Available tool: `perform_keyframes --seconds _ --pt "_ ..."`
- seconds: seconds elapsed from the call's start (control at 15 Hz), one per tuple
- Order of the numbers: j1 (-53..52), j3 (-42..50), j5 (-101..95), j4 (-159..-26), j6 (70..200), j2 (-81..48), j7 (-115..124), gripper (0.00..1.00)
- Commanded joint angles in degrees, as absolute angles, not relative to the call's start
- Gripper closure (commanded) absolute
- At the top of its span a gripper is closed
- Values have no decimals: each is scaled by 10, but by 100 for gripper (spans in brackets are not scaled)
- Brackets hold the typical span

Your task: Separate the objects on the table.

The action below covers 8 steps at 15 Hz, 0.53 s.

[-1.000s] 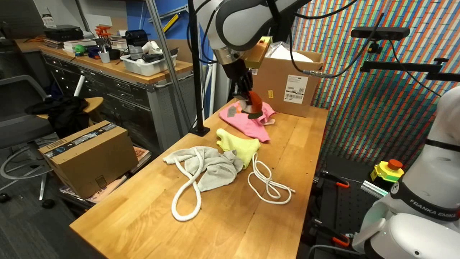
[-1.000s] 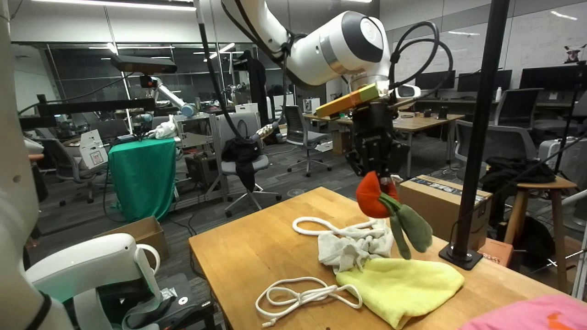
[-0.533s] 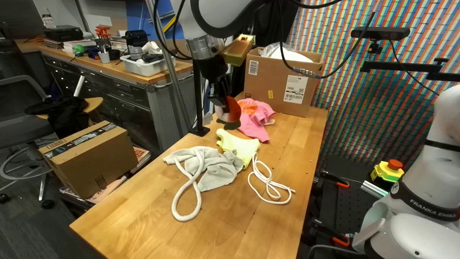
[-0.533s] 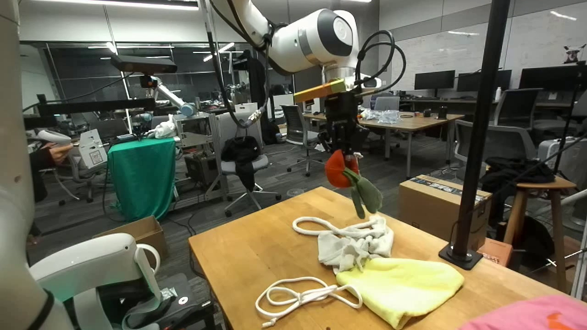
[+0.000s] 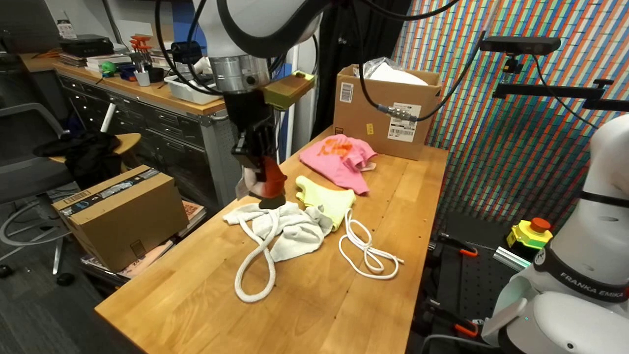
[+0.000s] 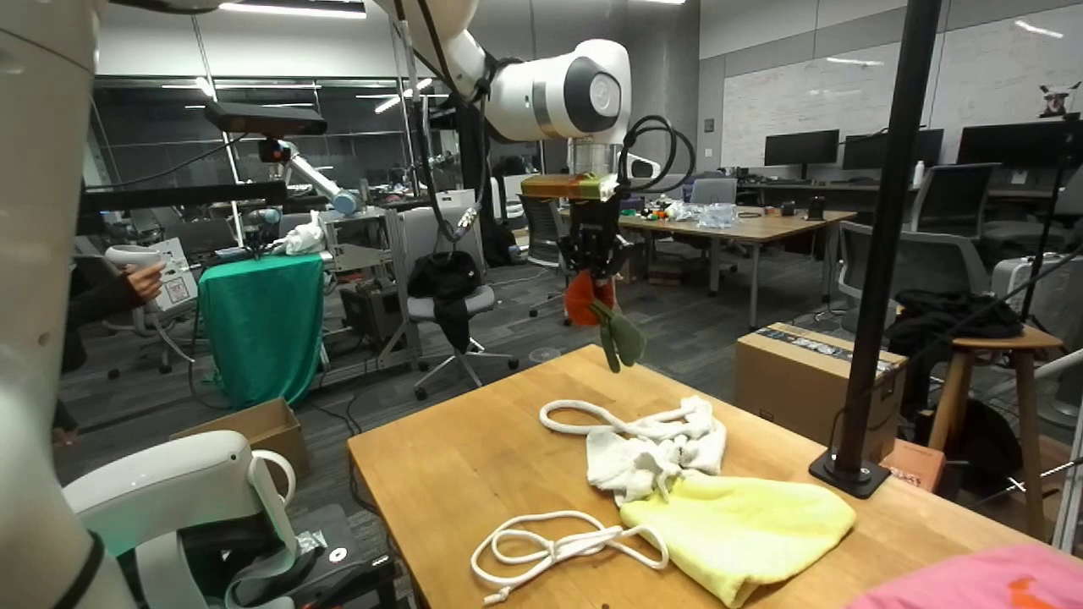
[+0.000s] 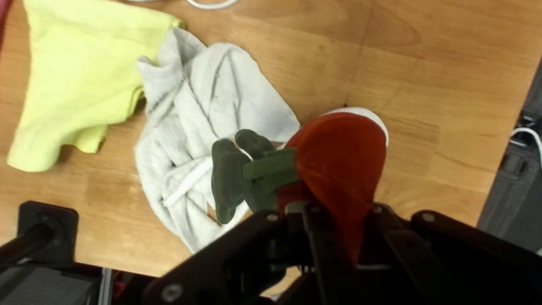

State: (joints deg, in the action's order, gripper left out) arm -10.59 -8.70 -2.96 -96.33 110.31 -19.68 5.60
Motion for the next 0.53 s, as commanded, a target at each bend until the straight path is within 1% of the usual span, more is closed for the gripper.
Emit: perform_keyframes --seconds 0.0,0.27,0.47 --pt "-118 -93 13 -939 1185 -227 85 93" --pt "-145 -91 33 -951 1327 -254 150 93" --pt "-167 -86 33 -953 1406 -276 203 93"
